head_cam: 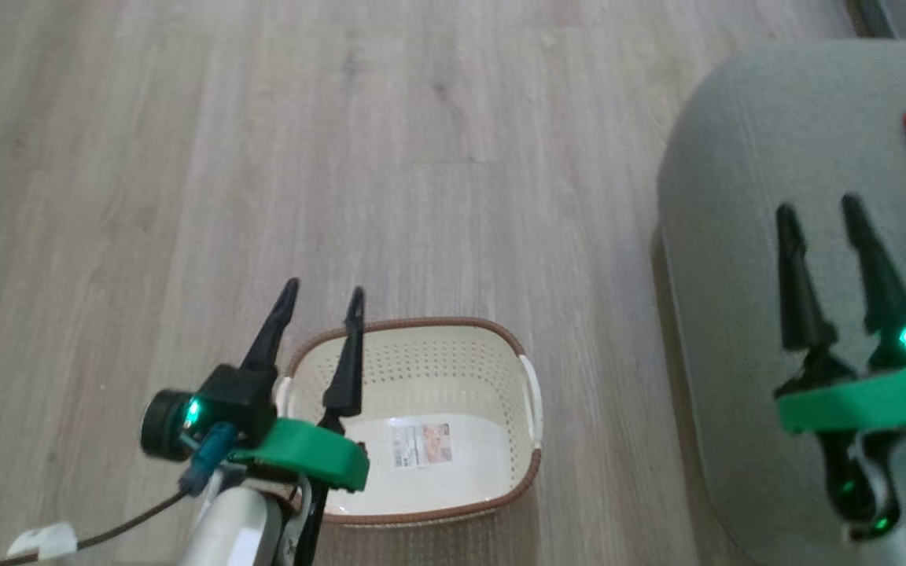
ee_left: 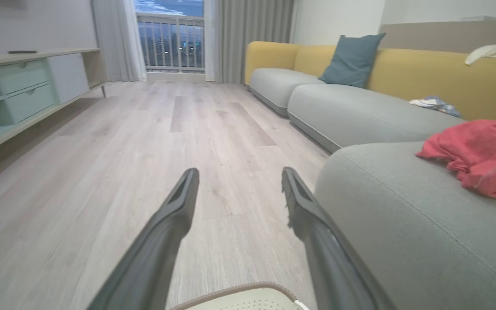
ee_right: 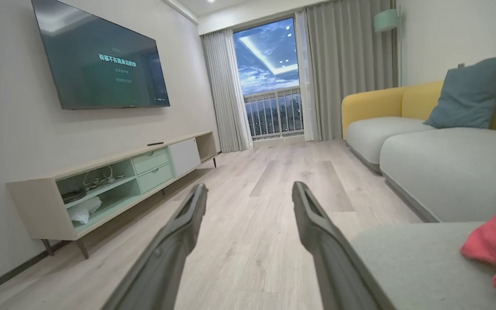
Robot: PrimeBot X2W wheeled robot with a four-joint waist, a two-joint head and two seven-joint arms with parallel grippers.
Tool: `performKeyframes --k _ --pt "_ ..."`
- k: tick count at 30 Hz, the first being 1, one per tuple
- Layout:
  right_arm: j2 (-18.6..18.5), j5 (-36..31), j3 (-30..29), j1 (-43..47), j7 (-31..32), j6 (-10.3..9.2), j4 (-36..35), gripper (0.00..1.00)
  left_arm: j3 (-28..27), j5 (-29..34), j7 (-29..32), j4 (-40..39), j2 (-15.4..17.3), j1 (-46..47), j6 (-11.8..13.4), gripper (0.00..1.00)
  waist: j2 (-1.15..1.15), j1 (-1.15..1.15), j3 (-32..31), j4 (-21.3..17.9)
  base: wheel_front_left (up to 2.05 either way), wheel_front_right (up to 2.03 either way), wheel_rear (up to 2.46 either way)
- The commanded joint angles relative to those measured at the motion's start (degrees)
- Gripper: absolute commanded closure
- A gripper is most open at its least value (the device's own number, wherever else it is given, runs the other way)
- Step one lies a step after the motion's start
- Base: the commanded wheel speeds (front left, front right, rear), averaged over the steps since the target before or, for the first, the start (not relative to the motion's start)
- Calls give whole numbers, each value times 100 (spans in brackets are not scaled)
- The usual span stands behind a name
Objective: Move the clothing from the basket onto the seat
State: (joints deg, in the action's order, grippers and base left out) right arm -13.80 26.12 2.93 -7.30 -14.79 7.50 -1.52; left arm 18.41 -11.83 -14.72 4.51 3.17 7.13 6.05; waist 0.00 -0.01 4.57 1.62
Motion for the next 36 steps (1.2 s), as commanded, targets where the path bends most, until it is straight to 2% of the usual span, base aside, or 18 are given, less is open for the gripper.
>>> performKeyframes --k 1,7,12,16,22,36 --pt "32 -52 67 28 -21 -1 -204 0 -236 -42 -28 -218 -28 75 56 0 0 1 -128 190 0 0 0" --pt "373 -360 116 388 -21 -1 46 0 -432 -195 -28 -184 -28 -162 284 0 0 1 -189 380 0 0 0" --pt "590 -541 165 562 -21 -1 403 0 -457 -323 -28 59 -29 -317 293 0 0 1 -240 454 0 0 0" --pt "695 -615 201 660 -21 -1 512 0 -541 -370 -28 151 -29 -410 411 0 0 1 -282 474 0 0 0" --pt "723 -727 284 681 -21 -1 568 0 -571 -356 -28 214 -29 -447 455 0 0 1 -312 464 0 0 0" --pt "719 -756 312 646 -21 -1 588 0 -593 -597 -28 231 -29 -498 132 0 0 1 -320 396 0 0 0"
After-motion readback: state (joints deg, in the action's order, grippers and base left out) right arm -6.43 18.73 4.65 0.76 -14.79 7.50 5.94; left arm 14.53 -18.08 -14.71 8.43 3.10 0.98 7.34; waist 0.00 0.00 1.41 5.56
